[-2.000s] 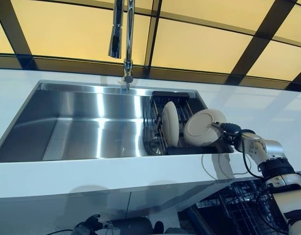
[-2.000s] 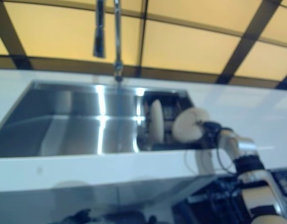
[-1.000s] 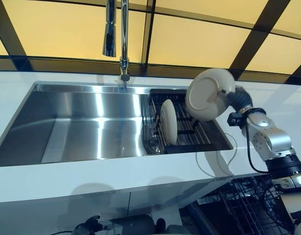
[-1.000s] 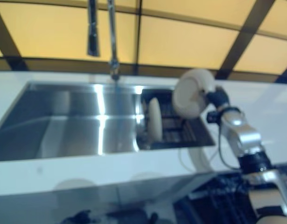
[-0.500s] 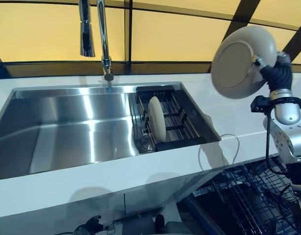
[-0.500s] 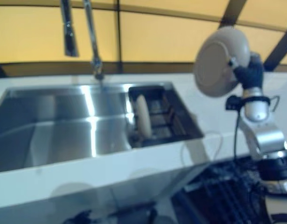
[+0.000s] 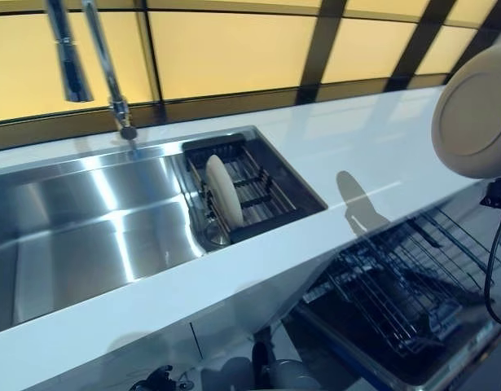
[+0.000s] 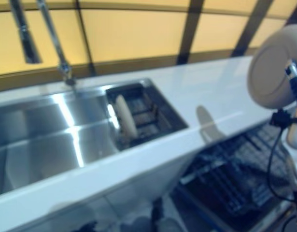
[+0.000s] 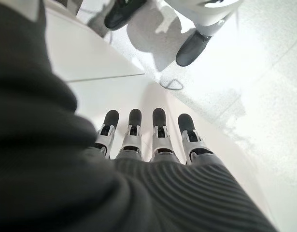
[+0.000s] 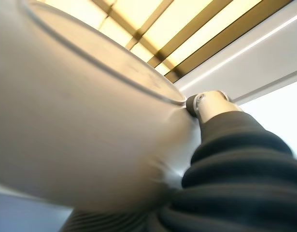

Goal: Take plates into dishwasher

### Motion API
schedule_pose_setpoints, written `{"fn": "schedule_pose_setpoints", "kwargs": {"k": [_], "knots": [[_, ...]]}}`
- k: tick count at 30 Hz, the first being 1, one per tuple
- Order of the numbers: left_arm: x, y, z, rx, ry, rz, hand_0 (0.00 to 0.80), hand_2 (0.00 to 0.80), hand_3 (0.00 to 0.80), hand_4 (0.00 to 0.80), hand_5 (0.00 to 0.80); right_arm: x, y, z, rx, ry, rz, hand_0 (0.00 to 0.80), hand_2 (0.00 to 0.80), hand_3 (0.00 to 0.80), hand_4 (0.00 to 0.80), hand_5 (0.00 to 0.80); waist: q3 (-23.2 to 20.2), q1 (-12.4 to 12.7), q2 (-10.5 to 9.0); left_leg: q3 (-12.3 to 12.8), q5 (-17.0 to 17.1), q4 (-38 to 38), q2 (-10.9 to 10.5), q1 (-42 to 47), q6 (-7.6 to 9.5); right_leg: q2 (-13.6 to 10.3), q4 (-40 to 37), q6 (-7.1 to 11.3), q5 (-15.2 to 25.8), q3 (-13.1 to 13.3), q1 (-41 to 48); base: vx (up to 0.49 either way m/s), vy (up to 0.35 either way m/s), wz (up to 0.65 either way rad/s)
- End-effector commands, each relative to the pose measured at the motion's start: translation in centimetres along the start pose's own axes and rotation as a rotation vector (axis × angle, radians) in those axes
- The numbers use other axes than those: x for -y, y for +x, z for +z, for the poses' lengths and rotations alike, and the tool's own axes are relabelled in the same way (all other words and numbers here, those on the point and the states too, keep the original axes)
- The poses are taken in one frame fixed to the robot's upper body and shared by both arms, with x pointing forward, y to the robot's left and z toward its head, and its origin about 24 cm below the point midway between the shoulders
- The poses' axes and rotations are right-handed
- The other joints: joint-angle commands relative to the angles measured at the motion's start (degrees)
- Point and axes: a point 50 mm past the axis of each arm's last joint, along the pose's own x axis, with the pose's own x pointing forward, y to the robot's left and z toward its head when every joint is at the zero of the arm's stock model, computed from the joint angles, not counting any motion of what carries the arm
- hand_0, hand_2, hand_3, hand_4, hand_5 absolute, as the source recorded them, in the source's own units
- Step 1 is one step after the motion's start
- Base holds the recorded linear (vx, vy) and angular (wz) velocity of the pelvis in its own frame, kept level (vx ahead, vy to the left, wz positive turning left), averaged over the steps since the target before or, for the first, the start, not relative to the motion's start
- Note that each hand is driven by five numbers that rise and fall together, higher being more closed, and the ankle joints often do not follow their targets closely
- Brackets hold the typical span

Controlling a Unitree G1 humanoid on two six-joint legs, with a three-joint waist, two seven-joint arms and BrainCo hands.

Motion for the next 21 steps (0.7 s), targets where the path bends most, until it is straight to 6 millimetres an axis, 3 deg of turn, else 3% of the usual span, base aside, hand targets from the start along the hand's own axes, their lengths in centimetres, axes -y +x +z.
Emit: {"fn": "schedule_pose_setpoints", "kwargs": {"k": [1, 5, 8, 14, 21], "knots": [[-2.5, 0.1, 0.9, 0.022, 0.015, 0.061, 0.0, 0.0, 0.0, 0.0, 0.0, 0.0, 0.1, 2.2, 0.141, 0.099, -0.019, 0.8, 0.8, 0.8, 0.8, 0.8, -1.1, 0.6, -2.66, -2.9, -3.5, 0.1, -5.7, 0.0, 2.04, -5.4, 4.2, -0.3, -1.3, 2.2, 1.2, -0.138, -0.055, -0.36], [-2.8, 0.2, 1.3, 0.039, -0.004, 0.069, 0.0, 0.0, 0.0, 0.0, 0.0, -1.6, -0.6, 0.5, 0.072, 0.086, 0.068, 0.8, 0.8, 0.8, 0.8, 0.8, -2.1, 1.0, -2.17, -2.3, -2.8, 0.1, -5.1, -1.4, 2.12, -3.8, 4.1, -1.21, -5.7, 2.8, 4.9, -0.099, -0.096, -0.63], [-2.7, 0.2, 1.5, 0.047, -0.017, 0.082, 0.0, 0.0, 0.0, 0.0, 0.0, -3.3, -1.9, -1.4, -0.006, 0.074, 0.184, 0.8, 0.8, 0.8, 0.8, 0.8, -3.4, 1.6, -2.25, -1.8, -2.3, 0.1, -5.0, -1.9, 1.82, -1.6, -1.6, -2.08, -10.6, 2.7, 9.0, -0.058, -0.174, -0.41], [-2.1, 0.2, 1.7, 0.059, -0.038, 0.079, 0.0, 0.0, 0.0, 0.0, 0.0, -5.8, -3.8, -3.4, -0.108, 0.014, 0.371, 0.8, 0.8, 0.8, 0.8, 0.8, -4.3, 2.6, -2.05, -1.3, -1.4, 0.1, -3.9, -1.7, 0.32, 0.4, -8.9, -4.09, -13.3, 2.5, 13.1, -0.05, -0.193, -0.11], [-1.1, 0.2, 2.4, 0.074, -0.047, 0.06, 0.0, 0.0, 0.0, 0.0, 0.0, -7.7, -5.6, -5.4, -0.2, -0.098, 0.553, 0.8, 0.8, 0.8, 0.8, 0.8, -4.6, 3.2, -1.9, -1.9, -0.5, 0.1, -3.8, -2.5, -0.97, 1.7, -12.5, -5.56, -12.9, 2.0, 14.2, -0.061, -0.138, 0.04]]}}
